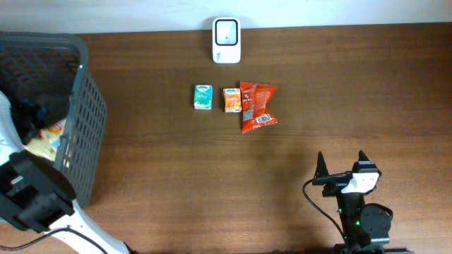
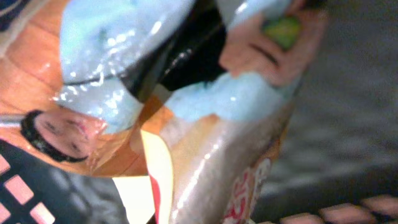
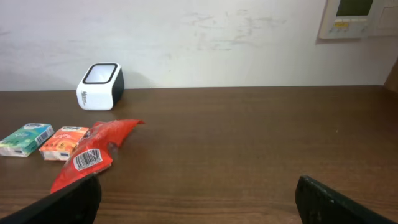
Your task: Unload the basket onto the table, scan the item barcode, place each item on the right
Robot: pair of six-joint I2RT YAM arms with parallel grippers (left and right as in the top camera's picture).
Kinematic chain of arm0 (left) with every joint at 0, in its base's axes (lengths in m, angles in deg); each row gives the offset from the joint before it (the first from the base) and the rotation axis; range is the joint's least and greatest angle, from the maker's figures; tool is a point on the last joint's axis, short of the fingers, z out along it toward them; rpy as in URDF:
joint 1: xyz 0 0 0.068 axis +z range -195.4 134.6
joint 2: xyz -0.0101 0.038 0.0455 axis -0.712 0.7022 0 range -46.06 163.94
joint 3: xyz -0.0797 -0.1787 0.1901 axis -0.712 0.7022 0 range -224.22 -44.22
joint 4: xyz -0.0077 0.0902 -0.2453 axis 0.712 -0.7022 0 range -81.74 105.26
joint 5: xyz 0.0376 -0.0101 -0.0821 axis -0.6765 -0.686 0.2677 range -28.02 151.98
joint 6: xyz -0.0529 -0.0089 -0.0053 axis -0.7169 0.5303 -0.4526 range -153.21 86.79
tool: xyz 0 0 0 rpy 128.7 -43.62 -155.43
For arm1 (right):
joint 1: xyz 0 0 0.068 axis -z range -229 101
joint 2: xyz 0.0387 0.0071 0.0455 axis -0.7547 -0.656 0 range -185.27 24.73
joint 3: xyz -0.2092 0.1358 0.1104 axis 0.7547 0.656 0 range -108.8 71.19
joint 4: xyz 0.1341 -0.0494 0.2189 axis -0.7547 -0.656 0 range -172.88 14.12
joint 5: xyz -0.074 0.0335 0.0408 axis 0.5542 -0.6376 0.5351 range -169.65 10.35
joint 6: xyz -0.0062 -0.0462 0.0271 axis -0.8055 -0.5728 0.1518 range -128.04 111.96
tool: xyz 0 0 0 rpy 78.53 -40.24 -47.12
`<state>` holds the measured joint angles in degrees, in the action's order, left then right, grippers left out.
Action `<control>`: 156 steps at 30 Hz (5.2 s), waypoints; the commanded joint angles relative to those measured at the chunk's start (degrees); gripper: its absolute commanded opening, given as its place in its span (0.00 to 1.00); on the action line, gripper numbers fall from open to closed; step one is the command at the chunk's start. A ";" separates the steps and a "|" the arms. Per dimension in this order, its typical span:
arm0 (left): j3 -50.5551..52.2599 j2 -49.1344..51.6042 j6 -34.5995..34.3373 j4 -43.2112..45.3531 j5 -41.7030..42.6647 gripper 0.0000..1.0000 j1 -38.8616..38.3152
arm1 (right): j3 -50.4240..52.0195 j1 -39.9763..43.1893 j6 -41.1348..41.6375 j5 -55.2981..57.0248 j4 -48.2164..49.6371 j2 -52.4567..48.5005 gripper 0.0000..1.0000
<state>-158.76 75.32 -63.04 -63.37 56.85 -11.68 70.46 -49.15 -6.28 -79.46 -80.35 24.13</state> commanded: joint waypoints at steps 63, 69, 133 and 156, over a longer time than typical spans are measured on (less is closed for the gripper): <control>-28.96 25.97 -3.13 21.94 8.79 0.38 -75.93 | 0.42 0.15 0.66 0.35 -0.24 0.42 0.99; -35.60 25.92 -0.07 18.56 8.76 0.44 -75.87 | 0.42 0.15 0.66 0.35 -0.24 0.39 0.98; 5.92 -13.22 15.50 3.06 -6.71 0.99 -46.90 | 0.42 0.17 0.66 0.35 -0.24 0.42 0.99; 5.92 -12.74 15.52 3.13 -3.26 0.99 -46.69 | -12.24 0.17 -10.51 -23.21 24.46 -1.81 0.99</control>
<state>-153.16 62.47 -46.58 -60.27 53.16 -58.72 66.75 -49.15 -10.34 -107.13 -52.33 24.00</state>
